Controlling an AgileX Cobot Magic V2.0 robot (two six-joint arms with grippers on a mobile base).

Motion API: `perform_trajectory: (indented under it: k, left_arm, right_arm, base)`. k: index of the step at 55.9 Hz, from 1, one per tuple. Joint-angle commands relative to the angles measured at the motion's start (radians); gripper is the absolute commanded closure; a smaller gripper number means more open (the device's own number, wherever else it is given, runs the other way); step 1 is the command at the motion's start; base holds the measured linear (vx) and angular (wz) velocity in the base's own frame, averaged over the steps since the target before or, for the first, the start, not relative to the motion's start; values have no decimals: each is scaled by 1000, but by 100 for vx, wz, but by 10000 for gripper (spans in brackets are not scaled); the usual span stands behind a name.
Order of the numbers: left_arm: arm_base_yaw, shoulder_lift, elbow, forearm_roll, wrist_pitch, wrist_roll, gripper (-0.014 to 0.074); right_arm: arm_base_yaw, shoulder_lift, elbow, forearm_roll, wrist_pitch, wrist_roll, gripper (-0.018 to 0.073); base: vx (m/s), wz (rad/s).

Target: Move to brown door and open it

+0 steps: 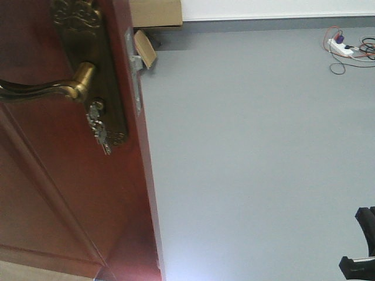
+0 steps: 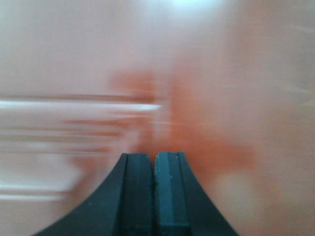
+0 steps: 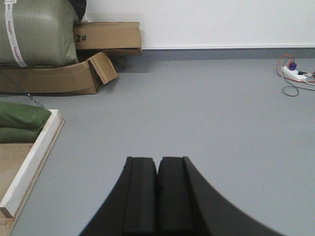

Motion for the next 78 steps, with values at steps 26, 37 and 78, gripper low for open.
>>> perform_trajectory:
  k: [26,37,78]
  left_arm:
    - [-8,-2,-35,3,-73,-11,600]
    - [-8,-2,-35,3,-73,-11,600]
    - [-8,-2,-35,3,-73,-11,600]
  right_arm:
    - [-2,-6,3,-7,-80,-9,559]
    - [-2,-6,3,-7,-80,-9,559]
    - [-2,-6,3,-7,-77,-9,559]
  base:
    - [14,14]
    - [12,11]
    - [7,4]
